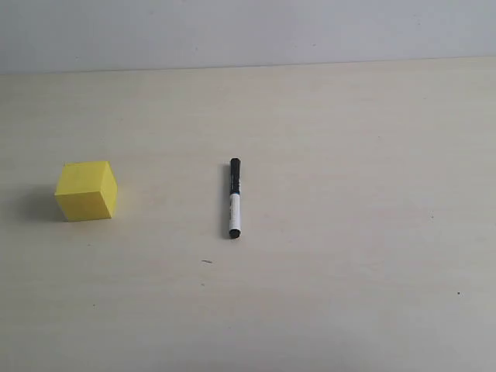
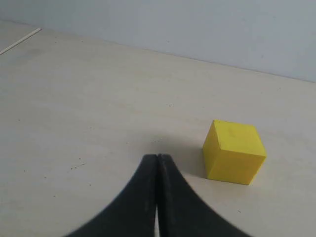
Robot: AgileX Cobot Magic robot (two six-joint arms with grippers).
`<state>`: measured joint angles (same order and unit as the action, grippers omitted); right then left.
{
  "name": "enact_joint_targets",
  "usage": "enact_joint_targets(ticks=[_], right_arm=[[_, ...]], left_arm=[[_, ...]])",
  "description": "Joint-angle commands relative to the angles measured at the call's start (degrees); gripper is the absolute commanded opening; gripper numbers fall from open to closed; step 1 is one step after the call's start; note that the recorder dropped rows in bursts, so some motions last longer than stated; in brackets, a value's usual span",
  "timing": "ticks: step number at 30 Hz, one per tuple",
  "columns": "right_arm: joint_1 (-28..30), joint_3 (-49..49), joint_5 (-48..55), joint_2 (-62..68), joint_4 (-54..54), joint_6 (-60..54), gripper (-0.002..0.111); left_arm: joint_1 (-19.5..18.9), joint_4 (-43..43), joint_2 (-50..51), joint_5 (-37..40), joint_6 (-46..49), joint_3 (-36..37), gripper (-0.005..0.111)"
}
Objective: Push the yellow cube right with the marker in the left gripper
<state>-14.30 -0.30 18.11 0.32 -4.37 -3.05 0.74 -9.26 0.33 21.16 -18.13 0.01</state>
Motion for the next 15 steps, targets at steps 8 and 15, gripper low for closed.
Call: enact_joint_targets(ticks=[8,15], right_arm=[[0.3,0.3,-0.9,-0.3,0.2,0.2,0.000],[0.3,0.3,-0.9,-0.3,0.2,0.2,0.000]], left_arm=[[-0.1,-0.5,-0.3,-0.3,0.2,0.0,0.000],[-0.1,-5.9,-0.3,-14.7,4.0,0.0,0.000]])
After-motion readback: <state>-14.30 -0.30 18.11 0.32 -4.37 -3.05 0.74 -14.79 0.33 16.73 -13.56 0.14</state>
